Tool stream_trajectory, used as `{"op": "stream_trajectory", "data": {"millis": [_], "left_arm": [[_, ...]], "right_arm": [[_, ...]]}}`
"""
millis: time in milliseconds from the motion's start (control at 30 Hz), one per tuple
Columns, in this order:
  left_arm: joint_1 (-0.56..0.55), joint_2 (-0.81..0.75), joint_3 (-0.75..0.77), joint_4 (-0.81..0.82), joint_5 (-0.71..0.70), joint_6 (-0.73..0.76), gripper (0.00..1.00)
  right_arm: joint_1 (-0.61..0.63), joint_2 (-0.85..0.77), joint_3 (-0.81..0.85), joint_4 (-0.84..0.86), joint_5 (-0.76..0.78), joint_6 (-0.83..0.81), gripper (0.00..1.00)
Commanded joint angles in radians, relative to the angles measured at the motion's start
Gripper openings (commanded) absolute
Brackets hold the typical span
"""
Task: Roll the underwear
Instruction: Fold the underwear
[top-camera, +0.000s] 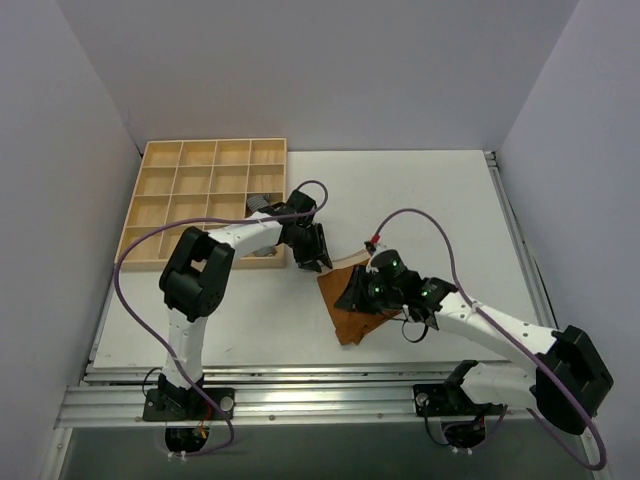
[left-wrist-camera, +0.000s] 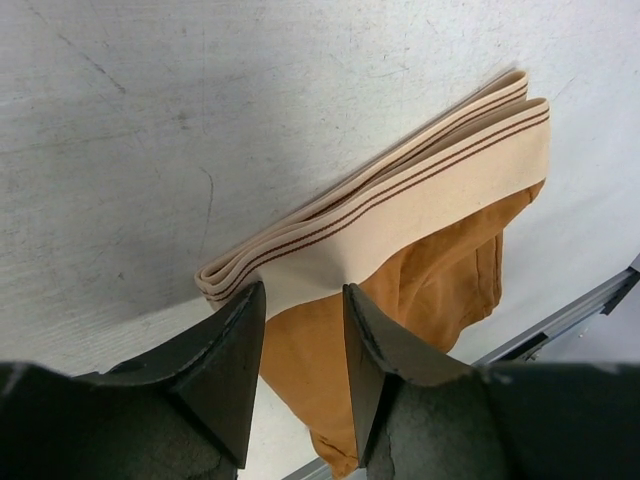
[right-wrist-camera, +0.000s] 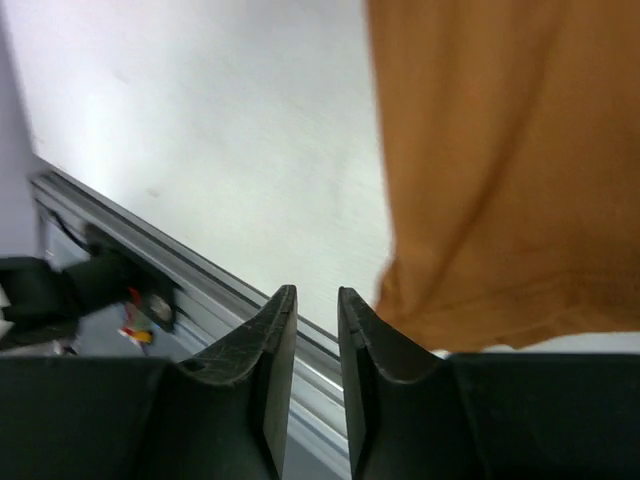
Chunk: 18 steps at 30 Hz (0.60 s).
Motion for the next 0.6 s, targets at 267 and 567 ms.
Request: {"op": "stream_trajectory", "data": {"millis": [267, 567], "left_arm": [[-0.008, -0.202, -0.022, -0.079, -0.090, 0.000, 0.49], [-0.043, -0.193, -0.088, -0.044, -0.067, -0.028, 0.49]], "right_arm": [[-0.210, 0.090, 0.271, -0.370, 0.289, -0.178, 0.34], [-0.259, 0.225, 0.224, -0.370, 0.369, -0.227, 0.36]]}}
